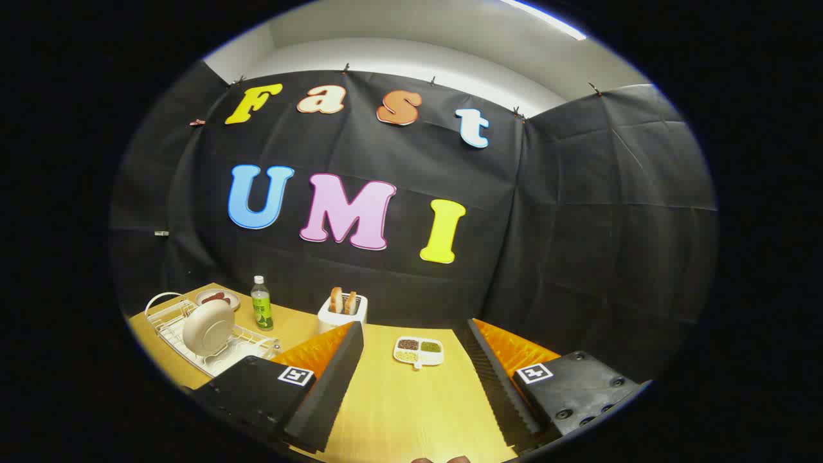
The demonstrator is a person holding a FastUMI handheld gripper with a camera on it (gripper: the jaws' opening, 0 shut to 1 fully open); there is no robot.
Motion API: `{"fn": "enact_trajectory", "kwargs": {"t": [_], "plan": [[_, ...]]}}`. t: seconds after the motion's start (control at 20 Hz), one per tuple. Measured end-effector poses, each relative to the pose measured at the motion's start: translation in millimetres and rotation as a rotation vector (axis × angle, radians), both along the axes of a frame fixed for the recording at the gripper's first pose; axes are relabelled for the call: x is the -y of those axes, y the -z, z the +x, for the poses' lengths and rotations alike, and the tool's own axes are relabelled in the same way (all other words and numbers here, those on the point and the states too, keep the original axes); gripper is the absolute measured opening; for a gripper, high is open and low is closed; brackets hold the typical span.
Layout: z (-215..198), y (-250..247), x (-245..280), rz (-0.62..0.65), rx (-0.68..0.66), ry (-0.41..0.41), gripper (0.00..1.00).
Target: Take the plate from the dish rack, then take the spoon from the basket and place it into the plate.
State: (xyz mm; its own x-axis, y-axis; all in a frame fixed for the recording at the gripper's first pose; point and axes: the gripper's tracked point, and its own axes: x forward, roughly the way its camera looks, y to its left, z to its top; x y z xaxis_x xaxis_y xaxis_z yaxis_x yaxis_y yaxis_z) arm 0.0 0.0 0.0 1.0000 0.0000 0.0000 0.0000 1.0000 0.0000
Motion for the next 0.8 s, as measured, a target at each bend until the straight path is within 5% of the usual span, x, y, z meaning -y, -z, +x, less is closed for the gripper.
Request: {"fn": "enact_trajectory", "kwargs": {"t": [0.35, 0.8], "plan": [[-21.5, 25.9, -108.2, 0.096, -0.094, -0.167, 0.98], [-25.4, 33.6, -154.1, 0.102, -0.109, -0.283, 0.98]]}}
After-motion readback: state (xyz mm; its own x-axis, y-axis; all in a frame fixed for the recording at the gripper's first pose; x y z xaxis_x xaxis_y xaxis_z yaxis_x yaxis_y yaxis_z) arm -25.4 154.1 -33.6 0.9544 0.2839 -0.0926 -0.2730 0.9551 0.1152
